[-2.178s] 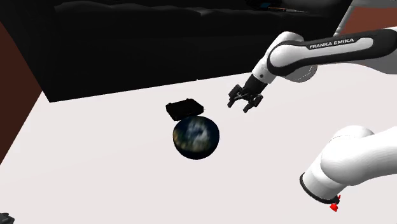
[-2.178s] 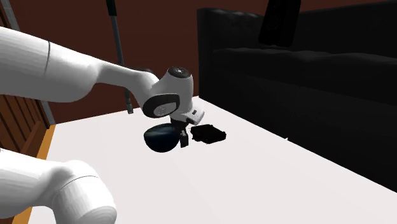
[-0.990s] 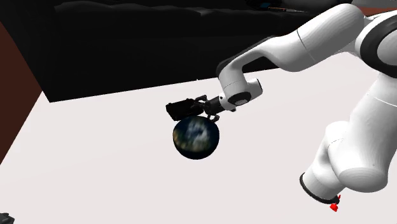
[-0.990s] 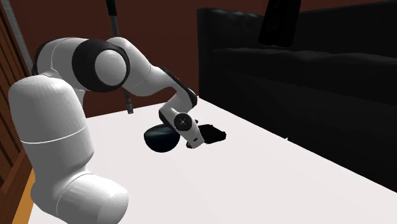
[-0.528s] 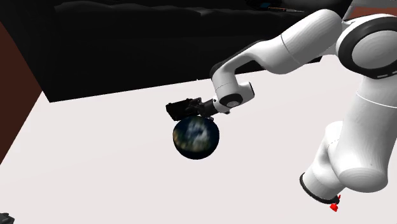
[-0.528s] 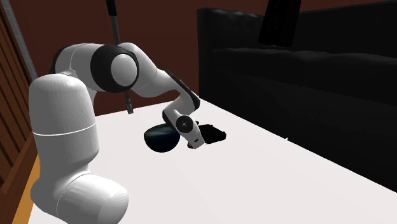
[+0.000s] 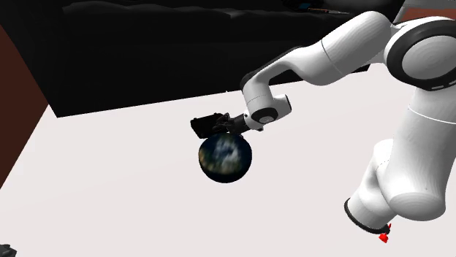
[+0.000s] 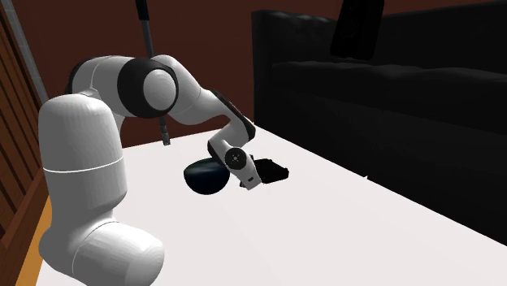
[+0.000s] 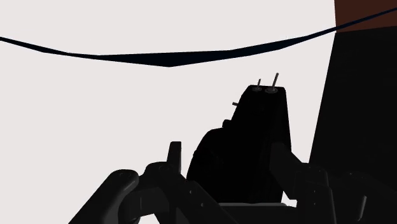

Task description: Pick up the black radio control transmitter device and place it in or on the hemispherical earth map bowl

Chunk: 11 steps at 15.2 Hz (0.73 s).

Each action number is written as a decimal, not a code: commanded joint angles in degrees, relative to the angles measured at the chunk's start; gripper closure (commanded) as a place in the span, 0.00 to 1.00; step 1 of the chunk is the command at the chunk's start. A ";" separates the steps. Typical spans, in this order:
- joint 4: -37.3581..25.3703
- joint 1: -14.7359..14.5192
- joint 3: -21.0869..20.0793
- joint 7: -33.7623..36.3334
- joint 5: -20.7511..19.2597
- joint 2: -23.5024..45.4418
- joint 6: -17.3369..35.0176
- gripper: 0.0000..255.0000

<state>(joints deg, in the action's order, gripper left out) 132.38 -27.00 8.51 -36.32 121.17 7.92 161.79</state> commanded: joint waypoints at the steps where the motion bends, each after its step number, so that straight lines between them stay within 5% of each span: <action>1: 0.01 0.02 0.03 0.02 -0.01 0.02 0.02 1.00; 8: 0.00 0.02 0.01 -0.01 0.03 0.04 0.02 1.00; 11: 0.37 0.01 -0.39 3.69 -3.42 -1.92 1.23 1.00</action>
<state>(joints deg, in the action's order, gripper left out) 132.55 -26.98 8.25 -33.92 118.93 6.81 162.58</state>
